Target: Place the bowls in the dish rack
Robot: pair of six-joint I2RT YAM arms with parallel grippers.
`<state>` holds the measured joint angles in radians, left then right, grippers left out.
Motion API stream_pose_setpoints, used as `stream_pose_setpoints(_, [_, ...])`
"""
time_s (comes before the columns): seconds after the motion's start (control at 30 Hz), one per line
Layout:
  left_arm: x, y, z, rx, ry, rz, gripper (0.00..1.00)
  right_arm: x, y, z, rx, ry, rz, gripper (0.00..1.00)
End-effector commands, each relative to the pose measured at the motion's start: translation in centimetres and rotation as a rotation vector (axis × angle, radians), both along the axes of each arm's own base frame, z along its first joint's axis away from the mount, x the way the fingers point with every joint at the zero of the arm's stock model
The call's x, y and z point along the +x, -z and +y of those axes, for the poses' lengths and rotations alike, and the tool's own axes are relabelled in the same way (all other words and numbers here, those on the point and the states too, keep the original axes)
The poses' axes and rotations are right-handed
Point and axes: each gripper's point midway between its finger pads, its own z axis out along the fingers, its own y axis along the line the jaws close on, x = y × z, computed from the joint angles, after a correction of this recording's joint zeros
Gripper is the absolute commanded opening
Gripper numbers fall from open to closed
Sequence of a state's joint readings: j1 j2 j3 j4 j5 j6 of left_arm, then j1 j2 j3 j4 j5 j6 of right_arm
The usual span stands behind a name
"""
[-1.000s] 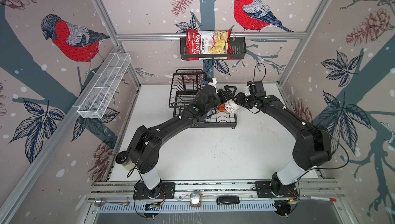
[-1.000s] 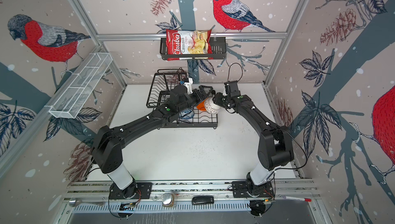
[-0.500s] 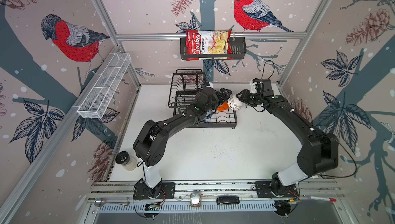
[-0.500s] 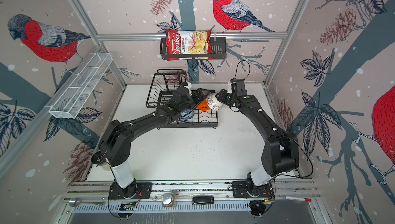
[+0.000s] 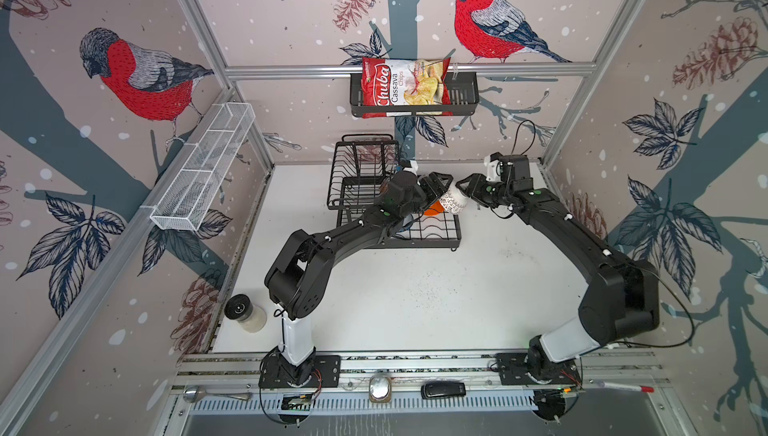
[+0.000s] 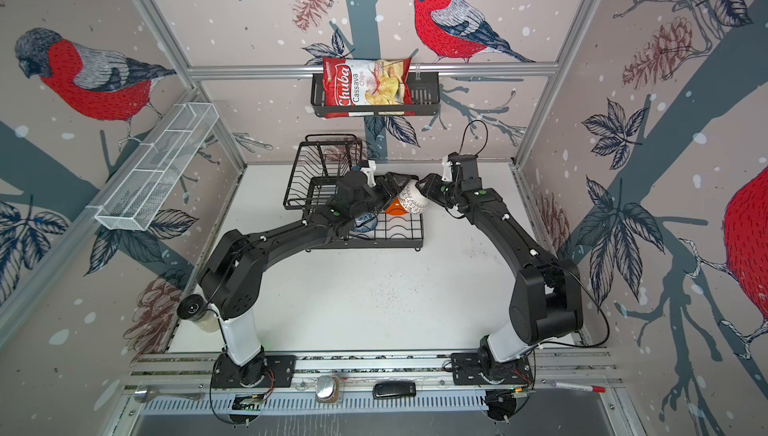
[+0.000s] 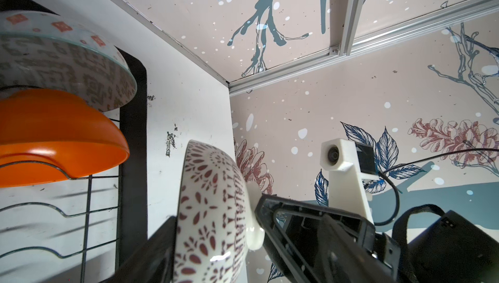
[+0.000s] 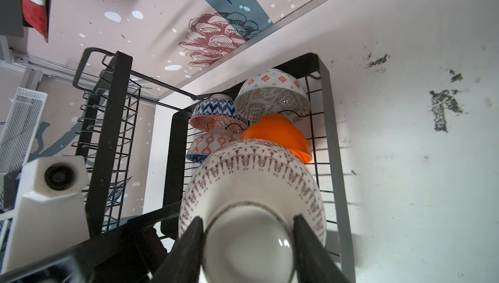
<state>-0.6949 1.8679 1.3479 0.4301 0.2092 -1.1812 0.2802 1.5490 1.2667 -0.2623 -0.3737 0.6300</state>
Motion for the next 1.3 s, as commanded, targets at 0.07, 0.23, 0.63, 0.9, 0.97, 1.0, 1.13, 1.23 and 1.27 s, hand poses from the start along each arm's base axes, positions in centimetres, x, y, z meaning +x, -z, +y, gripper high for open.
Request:
stream_pose_setpoints(0.07, [-0.4, -1.9, -0.7, -0.063, 0.031, -0.050, 0.70, 0.6, -2.6, 0.7, 0.072, -0.032, -0.076, 0.17])
stream_pose_setpoints(0.23, [-0.5, -2.3, -0.8, -0.074, 0.033, -0.064, 0.57, 0.9, -3.0, 0.6, 0.091, -0.035, -0.078, 0.17])
stream_pose_setpoints(0.63, [-1.1, -3.3, -1.4, -0.086, 0.052, -0.101, 0.22, 0.9, -2.6, 1.1, 0.118, -0.061, -0.066, 0.18])
stream_pose_setpoints(0.9, [-1.0, -3.6, -2.1, -0.070, 0.063, -0.115, 0.10, 0.8, -1.6, 1.1, 0.120, -0.064, -0.049, 0.21])
stream_pose_setpoints(0.97, [-1.0, -3.0, -2.1, -0.063, 0.063, -0.100, 0.03, 0.8, -0.8, 0.7, 0.104, -0.049, -0.031, 0.21])
stream_pose_setpoints(1.0, [-1.1, -2.9, -2.0, -0.063, 0.060, -0.102, 0.01, 0.7, -0.3, 0.5, 0.095, -0.043, -0.024, 0.21])
stream_pose_setpoints(1.13, [-1.0, -2.6, -1.8, -0.041, 0.059, -0.104, 0.00, 0.5, 0.9, 0.0, 0.067, -0.032, -0.007, 0.22])
stream_pose_setpoints(1.23, [-1.0, -2.9, -1.6, -0.030, 0.060, -0.112, 0.00, 0.3, 1.9, -0.3, 0.050, -0.027, 0.009, 0.23])
stream_pose_setpoints(1.27, [-0.9, -3.2, -1.5, -0.025, 0.057, -0.121, 0.00, 0.2, 2.2, -0.3, 0.045, -0.025, 0.013, 0.24])
